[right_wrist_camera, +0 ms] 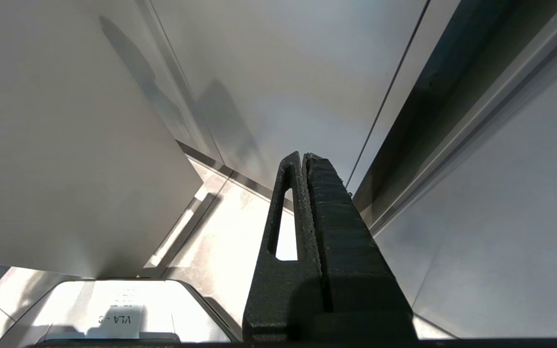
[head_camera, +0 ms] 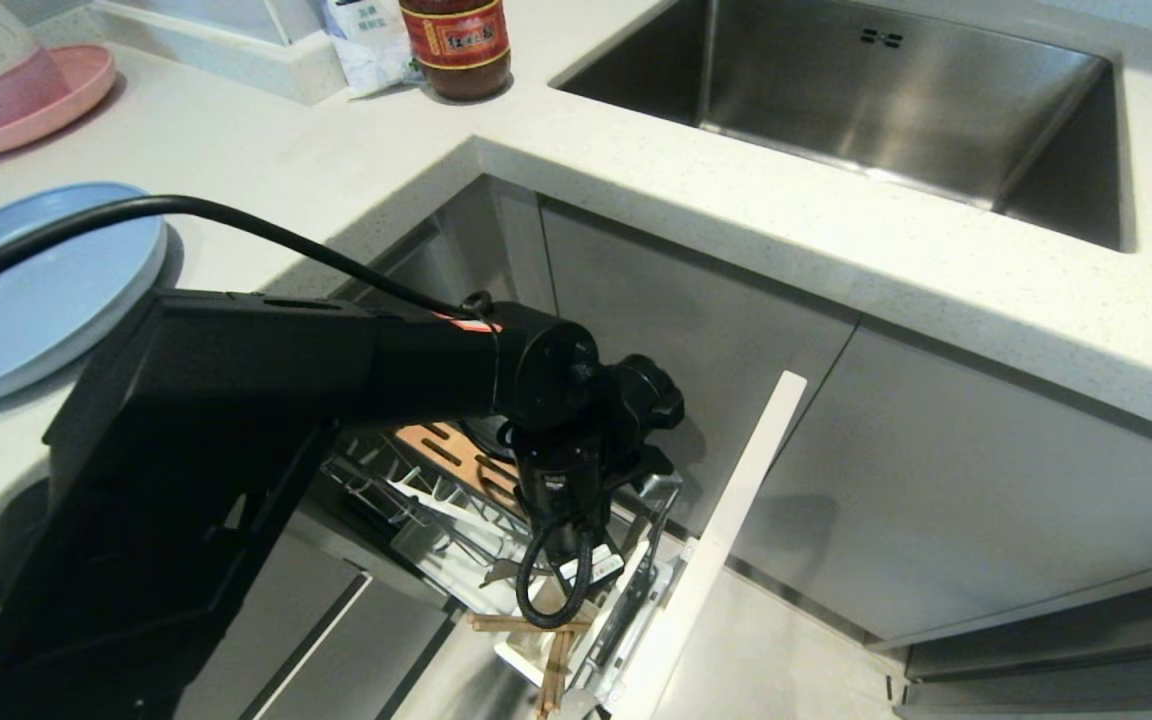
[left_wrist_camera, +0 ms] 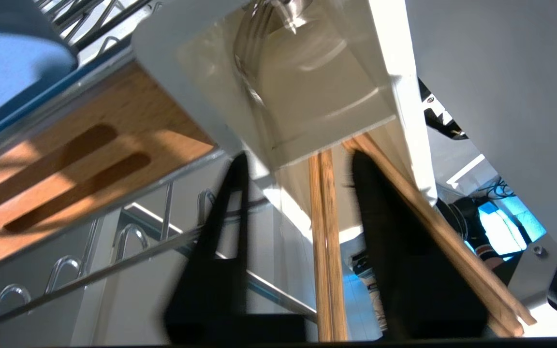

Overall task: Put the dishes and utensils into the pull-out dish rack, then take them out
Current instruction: Pick up the fork and place it in the cupboard

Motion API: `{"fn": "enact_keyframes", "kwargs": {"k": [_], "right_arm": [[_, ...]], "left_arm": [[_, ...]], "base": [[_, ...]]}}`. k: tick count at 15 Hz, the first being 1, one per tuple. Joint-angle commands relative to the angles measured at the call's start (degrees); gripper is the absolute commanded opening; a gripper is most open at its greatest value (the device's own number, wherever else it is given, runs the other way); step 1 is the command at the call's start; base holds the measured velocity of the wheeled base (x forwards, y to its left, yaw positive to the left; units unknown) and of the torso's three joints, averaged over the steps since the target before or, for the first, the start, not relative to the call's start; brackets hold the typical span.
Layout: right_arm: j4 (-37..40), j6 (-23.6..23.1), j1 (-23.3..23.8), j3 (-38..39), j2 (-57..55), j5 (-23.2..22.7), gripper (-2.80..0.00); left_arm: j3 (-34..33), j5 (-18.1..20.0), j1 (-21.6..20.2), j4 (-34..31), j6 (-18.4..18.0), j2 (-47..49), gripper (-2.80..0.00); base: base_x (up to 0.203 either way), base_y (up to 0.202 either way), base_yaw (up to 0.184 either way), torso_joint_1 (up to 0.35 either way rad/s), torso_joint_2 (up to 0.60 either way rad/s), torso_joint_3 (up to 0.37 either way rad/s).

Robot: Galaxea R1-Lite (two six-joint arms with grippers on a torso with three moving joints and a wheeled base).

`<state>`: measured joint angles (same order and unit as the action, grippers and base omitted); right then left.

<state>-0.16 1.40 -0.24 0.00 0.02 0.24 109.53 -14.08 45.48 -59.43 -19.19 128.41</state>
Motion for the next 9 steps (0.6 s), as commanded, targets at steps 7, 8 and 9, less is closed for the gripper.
{"fn": "enact_keyframes", "kwargs": {"k": [7, 8, 9], "right_arm": [[0.0, 0.0, -0.1, 0.1, 0.2, 0.0, -2.8], [0.0, 0.0, 0.0, 0.1, 0.2, 0.0, -2.8], [0.0, 0.0, 0.0, 0.1, 0.2, 0.0, -2.8]], "left_arm": [[-0.4, -0.2, 1.0, -1.9, 0.8, -8.6, 0.0], [-0.4, -0.2, 1.1, -1.9, 1.4, -10.0, 0.0], [-0.4, -0.2, 1.2, -1.7, 2.9, -12.0, 0.0]], "base": [[0.0, 0.0, 0.0, 0.0, 0.0, 0.0], [0.0, 0.0, 0.0, 0.0, 0.0, 0.0], [0.0, 0.0, 0.0, 0.0, 0.0, 0.0]]}}
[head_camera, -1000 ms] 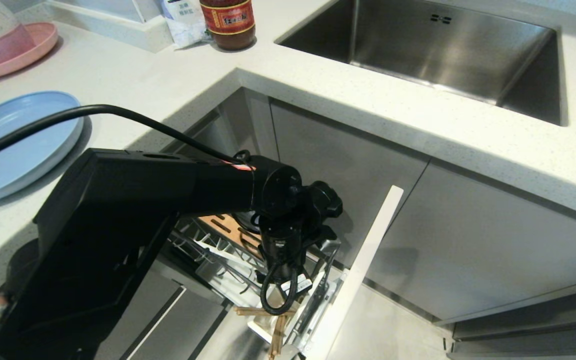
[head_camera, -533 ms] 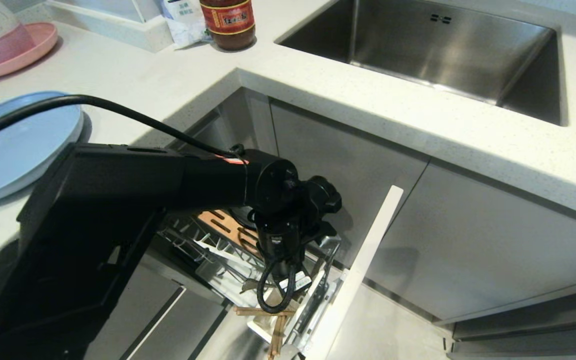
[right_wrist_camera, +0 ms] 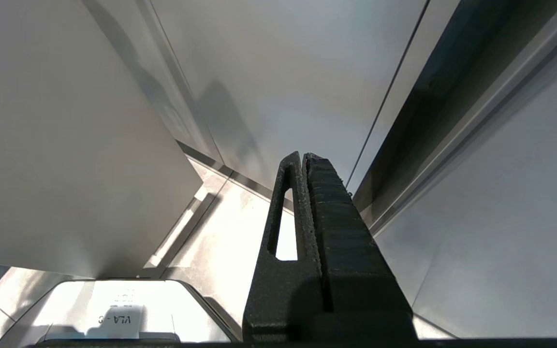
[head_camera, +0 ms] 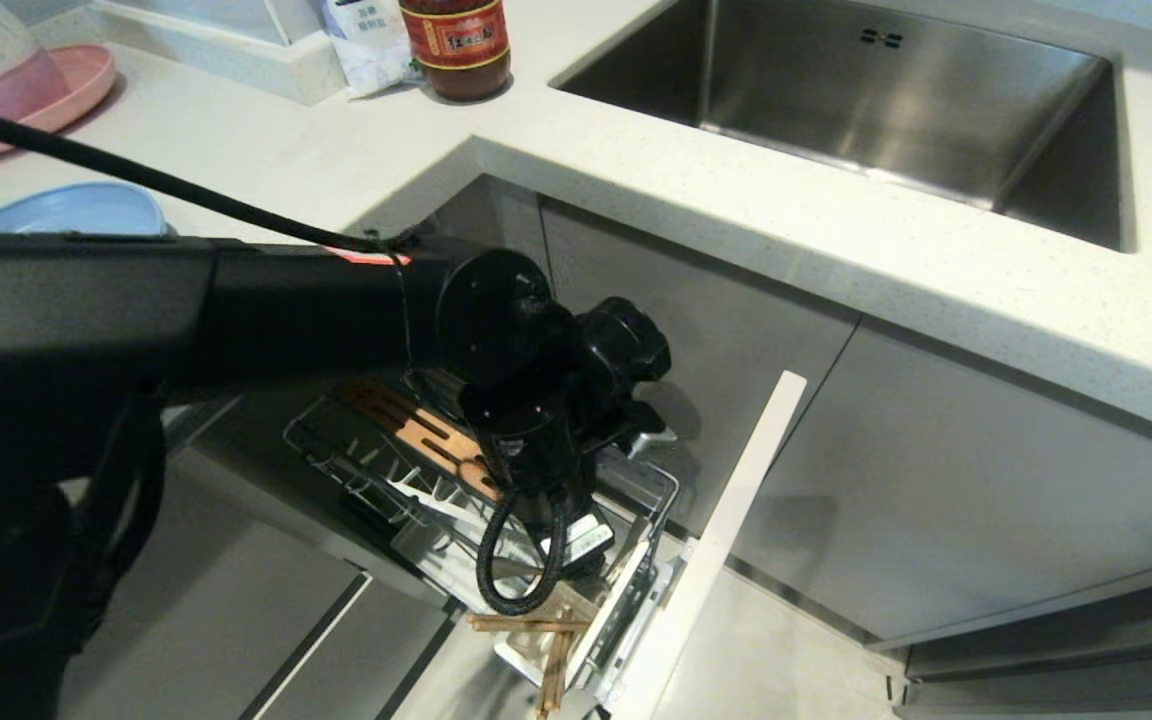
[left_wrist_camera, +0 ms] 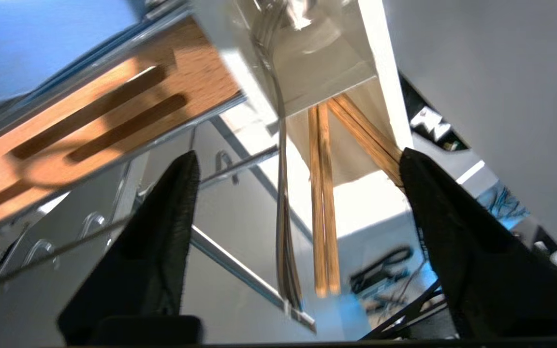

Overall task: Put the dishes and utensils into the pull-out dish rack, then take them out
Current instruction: Pick up the fork and place it in the cupboard, then pick up the plate and place it in the cupboard

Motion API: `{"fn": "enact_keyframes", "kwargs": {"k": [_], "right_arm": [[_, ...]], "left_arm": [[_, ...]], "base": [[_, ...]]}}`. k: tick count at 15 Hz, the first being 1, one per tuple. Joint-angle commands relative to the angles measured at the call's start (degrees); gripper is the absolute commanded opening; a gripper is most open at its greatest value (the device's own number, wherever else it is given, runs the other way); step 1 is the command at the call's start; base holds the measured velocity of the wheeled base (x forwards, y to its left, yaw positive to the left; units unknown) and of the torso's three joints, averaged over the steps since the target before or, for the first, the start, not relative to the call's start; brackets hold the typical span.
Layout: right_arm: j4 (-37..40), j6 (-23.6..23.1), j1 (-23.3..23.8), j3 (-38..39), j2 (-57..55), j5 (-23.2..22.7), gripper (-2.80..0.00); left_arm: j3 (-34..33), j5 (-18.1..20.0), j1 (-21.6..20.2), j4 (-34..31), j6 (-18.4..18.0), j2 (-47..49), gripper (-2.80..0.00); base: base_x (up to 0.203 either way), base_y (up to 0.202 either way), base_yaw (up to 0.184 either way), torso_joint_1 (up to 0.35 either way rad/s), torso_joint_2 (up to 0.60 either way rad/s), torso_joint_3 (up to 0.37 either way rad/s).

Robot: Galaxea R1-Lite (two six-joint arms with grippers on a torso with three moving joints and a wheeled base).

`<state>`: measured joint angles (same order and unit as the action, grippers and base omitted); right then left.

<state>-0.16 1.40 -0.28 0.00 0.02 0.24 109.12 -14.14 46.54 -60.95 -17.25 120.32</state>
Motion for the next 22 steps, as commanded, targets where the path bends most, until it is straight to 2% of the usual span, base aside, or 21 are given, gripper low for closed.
{"fn": "enact_keyframes", "kwargs": {"k": [1, 3, 4, 5, 9, 10, 14, 15, 17, 22], "right_arm": [[0.0, 0.0, 0.0, 0.1, 0.2, 0.0, -2.8], [0.0, 0.0, 0.0, 0.1, 0.2, 0.0, -2.8], [0.0, 0.0, 0.0, 0.1, 0.2, 0.0, -2.8], [0.0, 0.0, 0.0, 0.1, 0.2, 0.0, -2.8], [0.0, 0.0, 0.0, 0.1, 0.2, 0.0, -2.8], [0.0, 0.0, 0.0, 0.1, 0.2, 0.0, -2.8], [0.0, 0.0, 0.0, 0.1, 0.2, 0.0, -2.8], [0.0, 0.0, 0.0, 0.1, 0.2, 0.0, -2.8], [0.0, 0.0, -0.1, 0.1, 0.2, 0.0, -2.8], [0.0, 0.0, -0.1, 0.1, 0.2, 0.0, -2.8]], "left_arm": [[0.1, -0.1, 0.5, 0.2, 3.7, -5.8, 0.0], [0.1, -0.1, 1.2, 1.3, 10.9, -10.0, 0.0], [0.1, -0.1, 1.3, 1.5, 13.2, -12.3, -2.8], [0.0, -0.4, 1.7, 1.5, 16.0, -14.8, -2.8], [-4.7, -1.4, 3.4, 1.6, 34.9, -25.7, -2.8], [-5.6, -1.7, 3.6, 1.8, 38.1, -27.9, -2.8], [-5.2, -2.6, 3.4, 2.7, 39.7, -35.8, -2.8], [-5.1, -2.6, 2.3, 4.2, 39.8, -38.1, -2.8], [-5.0, -2.5, -2.5, 7.4, 40.2, -39.7, -2.8], [-3.8, -2.4, -19.0, 14.9, 40.5, -41.6, -2.8]], "base": [[0.0, 0.0, 0.0, 0.0, 0.0, 0.0], [0.0, 0.0, 0.0, 0.0, 0.0, 0.0], [0.0, 0.0, 0.0, 0.0, 0.0, 0.0], [0.0, 0.0, 0.0, 0.0, 0.0, 0.0], [0.0, 0.0, 0.0, 0.0, 0.0, 0.0], [0.0, 0.0, 0.0, 0.0, 0.0, 0.0], [0.0, 0.0, 0.0, 0.0, 0.0, 0.0], [0.0, 0.0, 0.0, 0.0, 0.0, 0.0], [0.0, 0.0, 0.0, 0.0, 0.0, 0.0], [0.0, 0.0, 0.0, 0.0, 0.0, 0.0]]}}
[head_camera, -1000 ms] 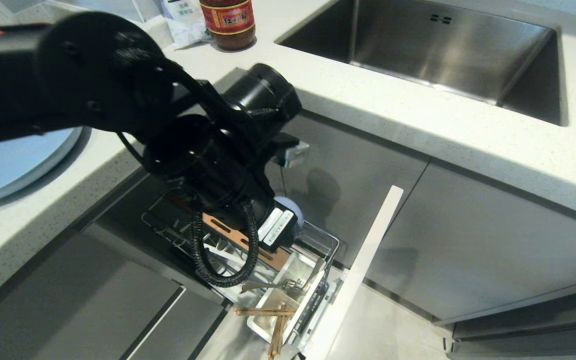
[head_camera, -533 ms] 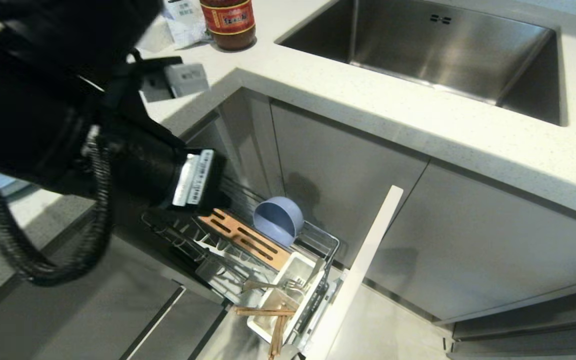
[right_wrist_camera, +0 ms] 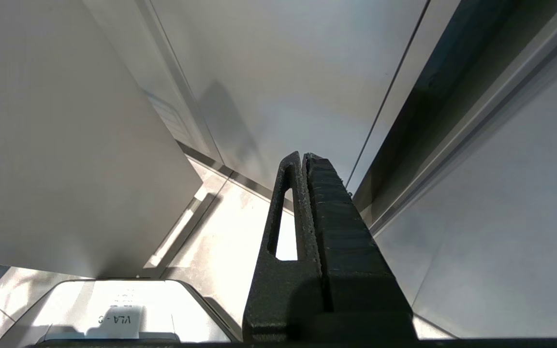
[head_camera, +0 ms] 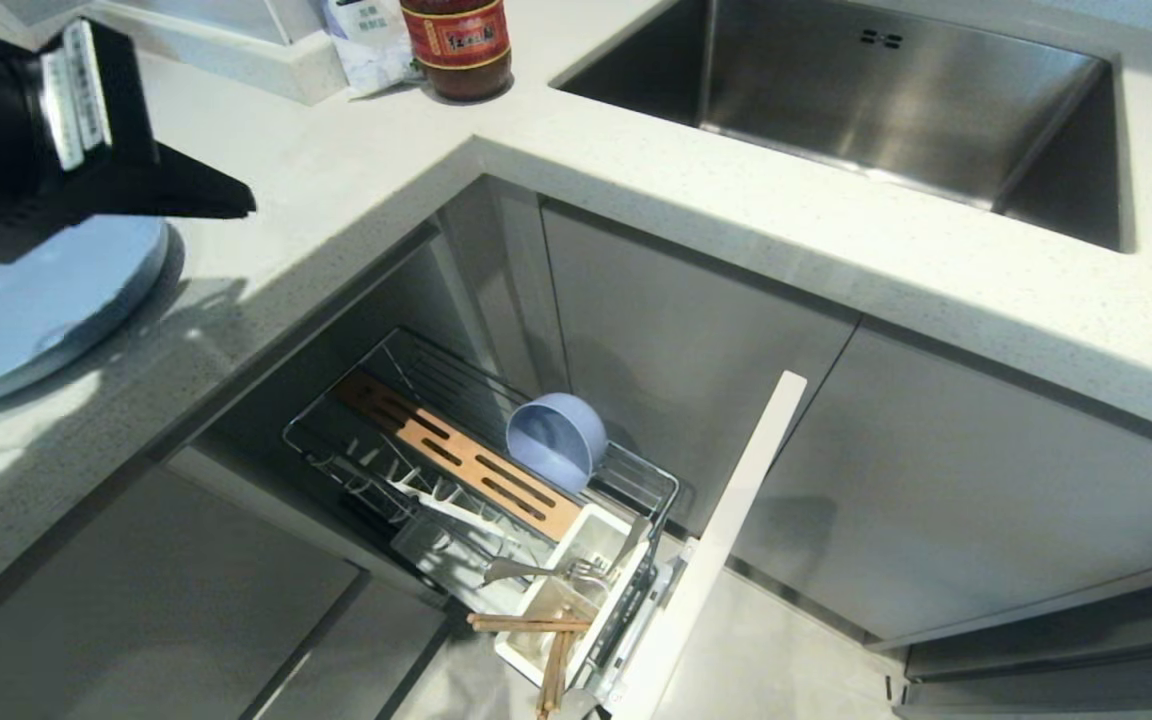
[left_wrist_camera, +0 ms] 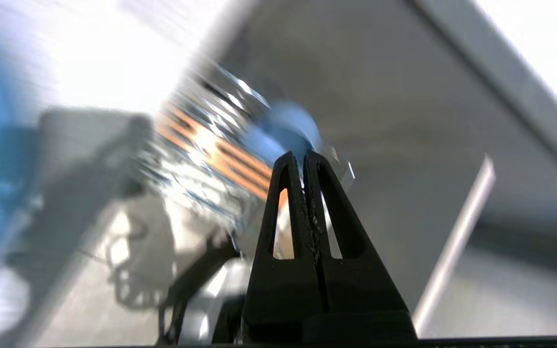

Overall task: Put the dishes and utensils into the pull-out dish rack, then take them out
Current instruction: Pick up the plate and place it in the cupboard

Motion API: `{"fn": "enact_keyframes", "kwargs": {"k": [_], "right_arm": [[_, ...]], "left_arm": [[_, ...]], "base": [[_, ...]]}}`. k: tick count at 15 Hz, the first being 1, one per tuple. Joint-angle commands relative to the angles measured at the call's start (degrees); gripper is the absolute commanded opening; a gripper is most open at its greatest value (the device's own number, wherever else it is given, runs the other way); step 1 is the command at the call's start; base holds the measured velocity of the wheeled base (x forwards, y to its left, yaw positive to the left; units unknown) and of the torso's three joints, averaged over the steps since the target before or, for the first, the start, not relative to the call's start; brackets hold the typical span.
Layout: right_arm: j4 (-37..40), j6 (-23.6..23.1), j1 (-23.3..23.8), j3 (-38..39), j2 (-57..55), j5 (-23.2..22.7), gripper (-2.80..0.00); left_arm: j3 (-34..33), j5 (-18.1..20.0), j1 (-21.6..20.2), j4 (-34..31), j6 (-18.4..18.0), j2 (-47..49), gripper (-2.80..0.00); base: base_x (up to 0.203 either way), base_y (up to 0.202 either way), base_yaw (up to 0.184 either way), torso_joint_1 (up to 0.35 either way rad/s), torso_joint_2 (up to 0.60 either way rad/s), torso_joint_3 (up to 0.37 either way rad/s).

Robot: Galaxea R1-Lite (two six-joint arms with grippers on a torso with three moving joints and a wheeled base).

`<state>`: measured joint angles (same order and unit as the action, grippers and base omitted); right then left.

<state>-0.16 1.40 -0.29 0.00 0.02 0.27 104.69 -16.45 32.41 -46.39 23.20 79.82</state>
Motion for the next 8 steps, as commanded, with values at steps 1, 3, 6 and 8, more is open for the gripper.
{"fn": "enact_keyframes", "kwargs": {"k": [1, 3, 6, 8], "right_arm": [[0.0, 0.0, 0.0, 0.1, 0.2, 0.0, -2.8], [0.0, 0.0, 0.0, 0.1, 0.2, 0.0, -2.8], [0.0, 0.0, 0.0, 0.1, 0.2, 0.0, -2.8], [0.0, 0.0, 0.0, 0.1, 0.2, 0.0, -2.8]], "left_arm": [[1.3, -0.1, -7.8, 0.7, 0.0, -1.1, -2.8], [2.5, -0.1, -13.6, 1.5, 0.0, -1.2, -2.8], [3.0, -1.4, -16.8, 3.6, 0.3, 0.5, 0.0], [3.2, -4.4, -17.2, 3.7, 0.2, 2.0, 0.0]], "base": [[0.0, 0.0, 0.0, 0.0, 0.0, 0.0], [0.0, 0.0, 0.0, 0.0, 0.0, 0.0], [0.0, 0.0, 0.0, 0.0, 0.0, 0.0], [0.0, 0.0, 0.0, 0.0, 0.0, 0.0]]}}
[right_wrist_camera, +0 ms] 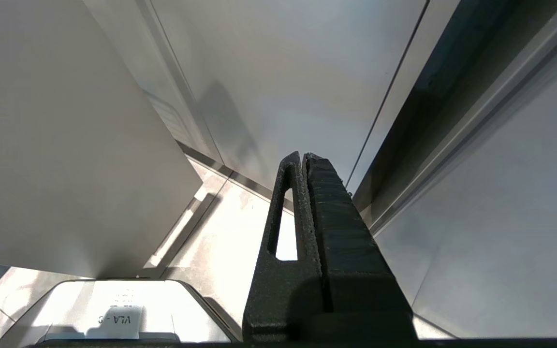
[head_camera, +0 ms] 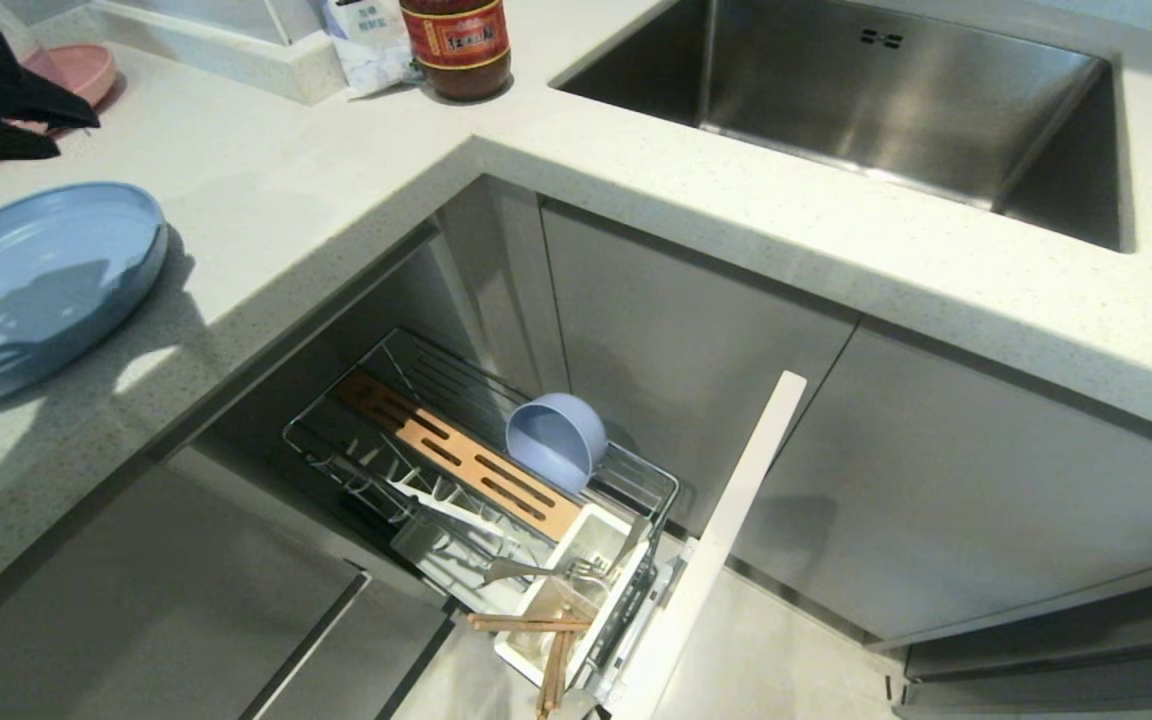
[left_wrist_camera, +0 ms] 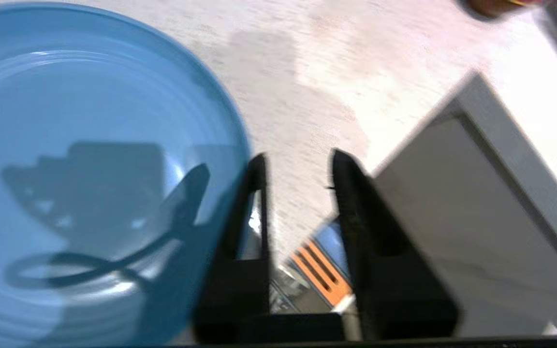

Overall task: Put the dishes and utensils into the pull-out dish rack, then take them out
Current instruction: Pick up the plate and place it in the cupboard

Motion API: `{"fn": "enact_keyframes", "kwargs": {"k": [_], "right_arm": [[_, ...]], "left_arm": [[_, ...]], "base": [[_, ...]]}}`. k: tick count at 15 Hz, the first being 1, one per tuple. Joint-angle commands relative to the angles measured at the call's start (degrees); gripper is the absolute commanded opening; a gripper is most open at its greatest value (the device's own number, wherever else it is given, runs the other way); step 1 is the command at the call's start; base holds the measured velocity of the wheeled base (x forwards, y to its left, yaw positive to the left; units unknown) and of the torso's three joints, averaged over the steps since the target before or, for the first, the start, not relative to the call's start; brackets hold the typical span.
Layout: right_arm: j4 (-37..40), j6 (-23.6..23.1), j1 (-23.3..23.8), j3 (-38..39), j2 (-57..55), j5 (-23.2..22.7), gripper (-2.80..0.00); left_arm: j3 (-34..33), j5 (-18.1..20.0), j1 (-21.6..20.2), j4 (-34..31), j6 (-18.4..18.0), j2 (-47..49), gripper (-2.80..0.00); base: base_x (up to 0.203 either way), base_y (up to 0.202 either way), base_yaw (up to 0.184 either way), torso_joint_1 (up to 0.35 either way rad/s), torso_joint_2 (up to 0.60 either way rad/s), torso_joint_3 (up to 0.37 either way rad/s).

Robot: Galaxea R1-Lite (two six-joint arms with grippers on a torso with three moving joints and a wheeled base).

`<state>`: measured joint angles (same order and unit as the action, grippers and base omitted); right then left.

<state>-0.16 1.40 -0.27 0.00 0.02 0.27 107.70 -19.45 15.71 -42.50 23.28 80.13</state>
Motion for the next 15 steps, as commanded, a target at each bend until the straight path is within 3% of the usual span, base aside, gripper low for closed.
{"fn": "enact_keyframes", "kwargs": {"k": [1, 5, 8, 12, 15], "right_arm": [[0.0, 0.0, -0.1, 0.1, 0.2, 0.0, -2.8], [0.0, 0.0, 0.0, 0.1, 0.2, 0.0, -2.8], [0.0, 0.0, -0.1, 0.1, 0.2, 0.0, -2.8], [0.0, 0.0, -0.1, 0.1, 0.2, 0.0, -2.8], [0.0, 0.0, 0.0, 0.1, 0.2, 0.0, -2.8]], "left_arm": [[0.2, -3.6, -0.5, -0.3, 0.1, 3.0, 0.0], [0.0, -5.4, -0.5, -0.4, -0.2, 6.1, 0.0], [-1.1, -10.7, 0.1, -1.4, -0.6, 9.6, 0.0], [-1.3, -14.0, 1.8, -3.7, -0.5, 12.1, 0.0], [-1.4, -14.3, 2.3, -3.7, -0.5, 12.4, 0.0]], "base": [[0.0, 0.0, 0.0, 0.0, 0.0, 0.0], [0.0, 0.0, 0.0, 0.0, 0.0, 0.0], [0.0, 0.0, 0.0, 0.0, 0.0, 0.0], [0.0, 0.0, 0.0, 0.0, 0.0, 0.0], [0.0, 0.0, 0.0, 0.0, 0.0, 0.0]]}}
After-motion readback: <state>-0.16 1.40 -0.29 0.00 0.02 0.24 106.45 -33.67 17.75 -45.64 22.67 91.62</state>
